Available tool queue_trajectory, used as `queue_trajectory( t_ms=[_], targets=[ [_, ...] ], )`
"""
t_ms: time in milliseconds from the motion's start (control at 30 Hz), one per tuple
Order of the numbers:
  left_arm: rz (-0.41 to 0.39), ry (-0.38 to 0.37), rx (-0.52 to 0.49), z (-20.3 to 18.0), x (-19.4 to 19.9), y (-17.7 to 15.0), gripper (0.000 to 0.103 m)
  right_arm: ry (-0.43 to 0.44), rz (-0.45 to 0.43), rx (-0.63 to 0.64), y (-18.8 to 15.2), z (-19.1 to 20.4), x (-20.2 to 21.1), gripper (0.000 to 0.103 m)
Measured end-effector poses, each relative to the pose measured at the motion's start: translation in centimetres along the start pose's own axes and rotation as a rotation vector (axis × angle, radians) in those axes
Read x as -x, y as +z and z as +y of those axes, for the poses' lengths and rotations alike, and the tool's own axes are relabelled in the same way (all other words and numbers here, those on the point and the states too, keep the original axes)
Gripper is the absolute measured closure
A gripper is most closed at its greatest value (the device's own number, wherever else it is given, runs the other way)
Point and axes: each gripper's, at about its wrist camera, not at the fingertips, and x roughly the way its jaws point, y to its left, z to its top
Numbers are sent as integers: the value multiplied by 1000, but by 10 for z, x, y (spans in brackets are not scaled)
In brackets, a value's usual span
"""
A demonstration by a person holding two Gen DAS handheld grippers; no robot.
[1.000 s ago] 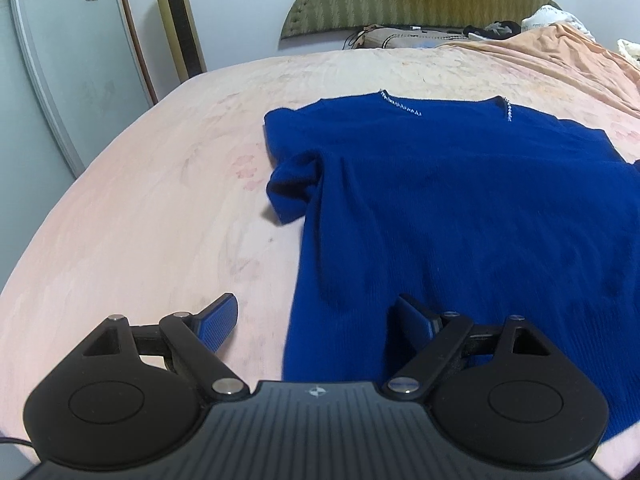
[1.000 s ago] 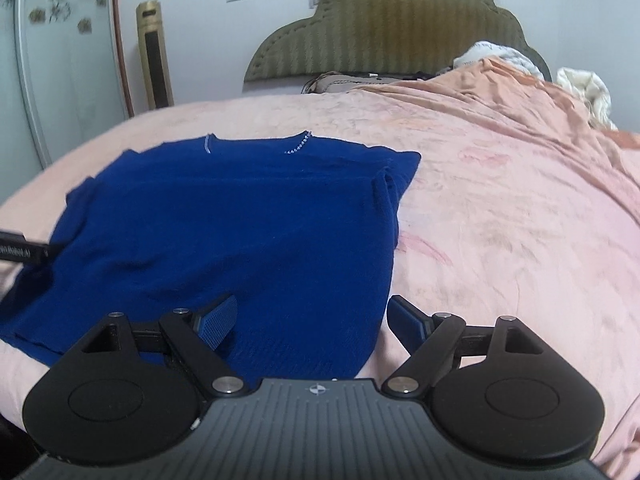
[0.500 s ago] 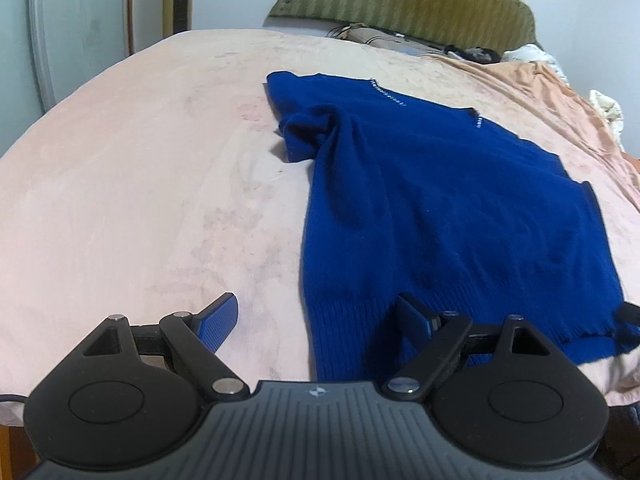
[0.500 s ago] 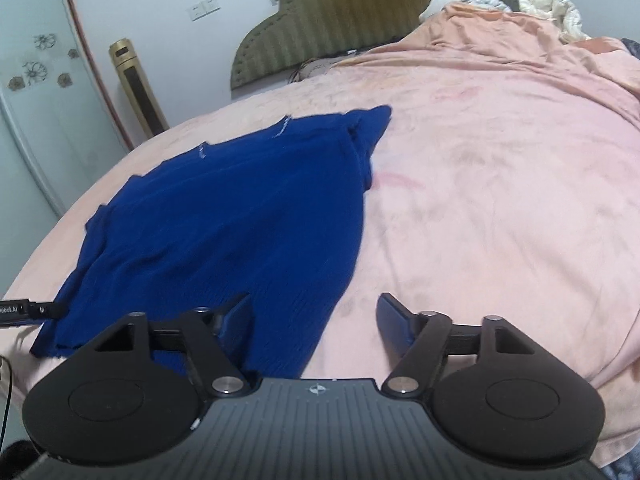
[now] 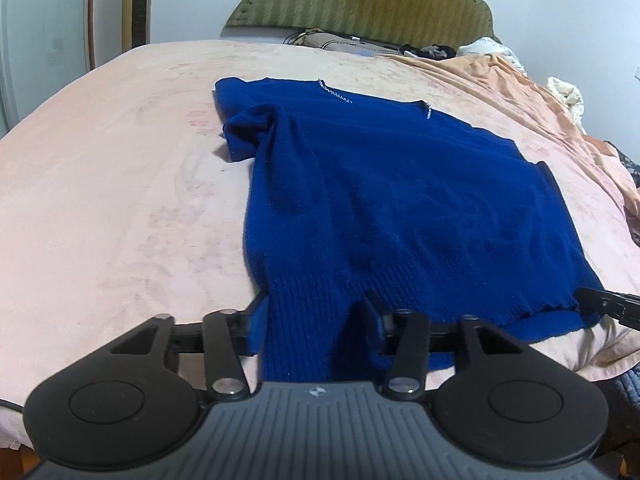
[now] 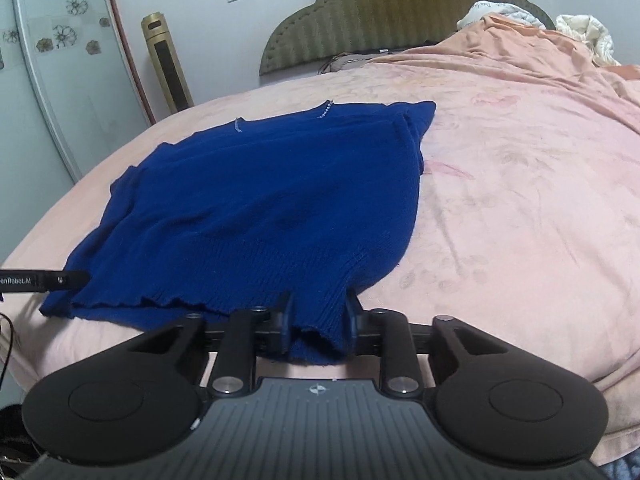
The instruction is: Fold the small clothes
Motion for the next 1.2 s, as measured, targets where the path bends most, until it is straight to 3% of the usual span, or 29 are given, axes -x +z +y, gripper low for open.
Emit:
queue_trajectory(
  t_ms=[100,200,267,333,500,833,1200],
  targets=[
    [-12,-5,21,2,1,-1,61,18,-2,-29,1,-3,0,88],
    [-31,2,12,-1,1,-4,62,42,-12,-59,0,-6,2,90],
    [-30,8,-14,-5,1,-5,72,52,-19,-64,0,-7,3,91],
    [-12,-6,-27,-8,1,-3,93,67,-29,-64,1,-7,5,91],
    [0,-11,-11,-10,3,0,94,79,-60,-57,5,-5,12,91],
    [-70,-21,-2,-13,33,9,94,96,-96,-60,12,-3,21,91],
    [-243,-55,-25,-16,104,18,94,224,-188,-112,28,-10,70,91]
  ],
)
